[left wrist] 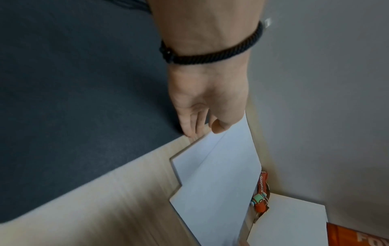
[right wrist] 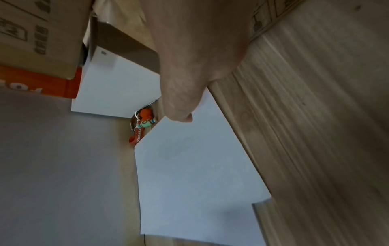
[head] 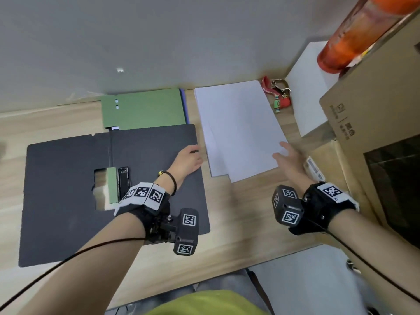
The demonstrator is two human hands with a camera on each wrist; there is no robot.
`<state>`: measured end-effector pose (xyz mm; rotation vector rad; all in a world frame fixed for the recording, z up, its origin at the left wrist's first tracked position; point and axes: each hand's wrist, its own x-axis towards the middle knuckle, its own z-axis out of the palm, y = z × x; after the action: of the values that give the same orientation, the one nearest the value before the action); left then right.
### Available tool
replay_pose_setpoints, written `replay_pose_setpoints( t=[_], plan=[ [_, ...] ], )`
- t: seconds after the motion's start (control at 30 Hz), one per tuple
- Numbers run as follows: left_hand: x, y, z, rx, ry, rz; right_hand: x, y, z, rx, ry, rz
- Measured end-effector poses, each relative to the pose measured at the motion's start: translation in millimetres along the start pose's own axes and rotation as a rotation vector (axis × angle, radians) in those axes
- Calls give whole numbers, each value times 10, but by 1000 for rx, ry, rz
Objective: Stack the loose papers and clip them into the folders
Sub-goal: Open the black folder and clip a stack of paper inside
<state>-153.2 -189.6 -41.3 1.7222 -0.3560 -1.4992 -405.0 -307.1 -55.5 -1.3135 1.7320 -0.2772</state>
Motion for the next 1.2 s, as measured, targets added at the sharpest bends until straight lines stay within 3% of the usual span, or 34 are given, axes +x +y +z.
replay_pose_setpoints(
  t=[0.1, 0.33, 0.5, 0.93, 1.2],
  plan=[
    [82, -4, 142, -33, 27, -2, 92, 20, -3, -24, -12, 55],
    [190, 25, 291, -99, 47, -57, 135, -66, 90, -135, 20, -5],
    [203, 32, 372, -61, 35, -101, 140, -82, 88, -26, -18, 33],
    [81, 116, 441, 95, 91, -27, 25, 19, 132, 108, -92, 170],
    [-138, -23, 296, 102, -117, -33, -290, 105, 138, 174, -231, 284]
  ],
)
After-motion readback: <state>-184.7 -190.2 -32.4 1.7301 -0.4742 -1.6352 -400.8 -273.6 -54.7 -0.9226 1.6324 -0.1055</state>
